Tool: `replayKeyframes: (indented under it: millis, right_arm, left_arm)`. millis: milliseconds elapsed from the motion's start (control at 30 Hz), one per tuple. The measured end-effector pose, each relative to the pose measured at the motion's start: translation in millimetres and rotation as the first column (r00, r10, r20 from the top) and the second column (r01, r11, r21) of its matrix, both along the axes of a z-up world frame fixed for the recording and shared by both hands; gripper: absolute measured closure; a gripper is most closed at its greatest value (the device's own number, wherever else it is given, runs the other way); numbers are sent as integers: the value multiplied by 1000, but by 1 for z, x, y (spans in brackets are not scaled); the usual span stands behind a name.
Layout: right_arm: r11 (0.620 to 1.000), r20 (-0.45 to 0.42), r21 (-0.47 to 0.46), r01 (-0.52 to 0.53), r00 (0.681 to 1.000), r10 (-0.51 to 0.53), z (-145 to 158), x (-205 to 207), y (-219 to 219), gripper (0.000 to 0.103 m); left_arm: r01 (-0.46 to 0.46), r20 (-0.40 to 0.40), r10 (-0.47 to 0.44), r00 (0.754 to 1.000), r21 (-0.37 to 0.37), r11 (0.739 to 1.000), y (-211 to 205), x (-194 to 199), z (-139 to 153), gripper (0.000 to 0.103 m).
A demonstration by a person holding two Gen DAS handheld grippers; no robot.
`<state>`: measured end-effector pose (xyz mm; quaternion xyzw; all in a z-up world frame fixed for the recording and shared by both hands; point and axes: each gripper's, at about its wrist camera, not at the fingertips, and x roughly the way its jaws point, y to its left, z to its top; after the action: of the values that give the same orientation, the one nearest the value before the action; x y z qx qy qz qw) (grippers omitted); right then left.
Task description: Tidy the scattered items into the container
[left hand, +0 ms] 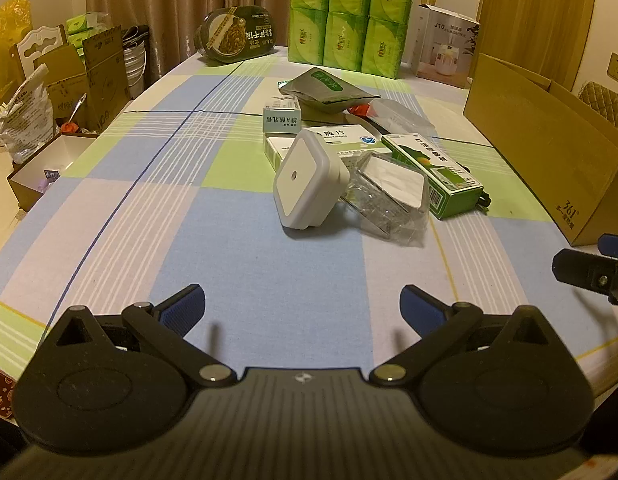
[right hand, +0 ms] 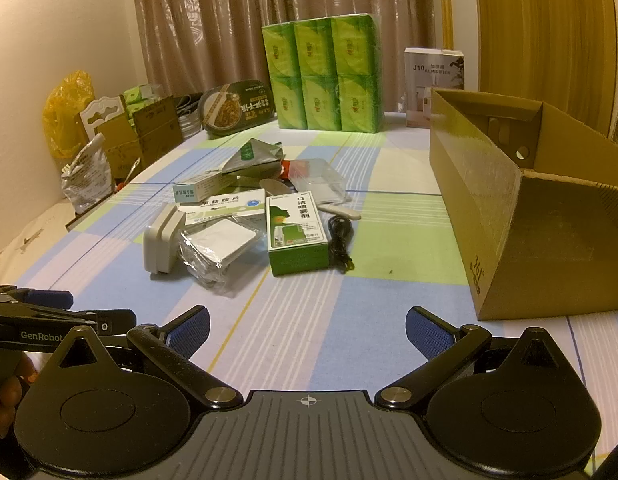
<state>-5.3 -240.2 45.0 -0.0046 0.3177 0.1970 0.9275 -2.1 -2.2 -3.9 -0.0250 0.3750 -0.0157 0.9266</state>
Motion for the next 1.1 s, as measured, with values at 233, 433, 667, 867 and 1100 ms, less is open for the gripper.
replayKeyframes:
  millis: [233,433,667,867,1100]
  right_arm:
    - [1000,-1,0,-1,1000,1,0,0,0,2]
    - [1000,-1,0,-1,1000,1,0,1,0,2]
    - [1000,-4,-3,-2,1000,2,-2,-1,1,2]
    - [1000,-8,2,-5,1000,5,-3,0,1,2]
    - [1000,-18,22,9,1000,-9,1,7,-2,2]
  left_arm:
    - [-6,-1,6,1000,-1,1000,0,0,0,1]
    - [-6,-3,6,1000,-1,1000,-1,0,-1,1]
    - [-5,-4,5,1000,-3,1000,-1,1,-2,1]
    - [1,-4,-1,1000,-4,1000,-2,0,-3,1]
    - [30,7,-30,1000,16,999,-4,6,3,1]
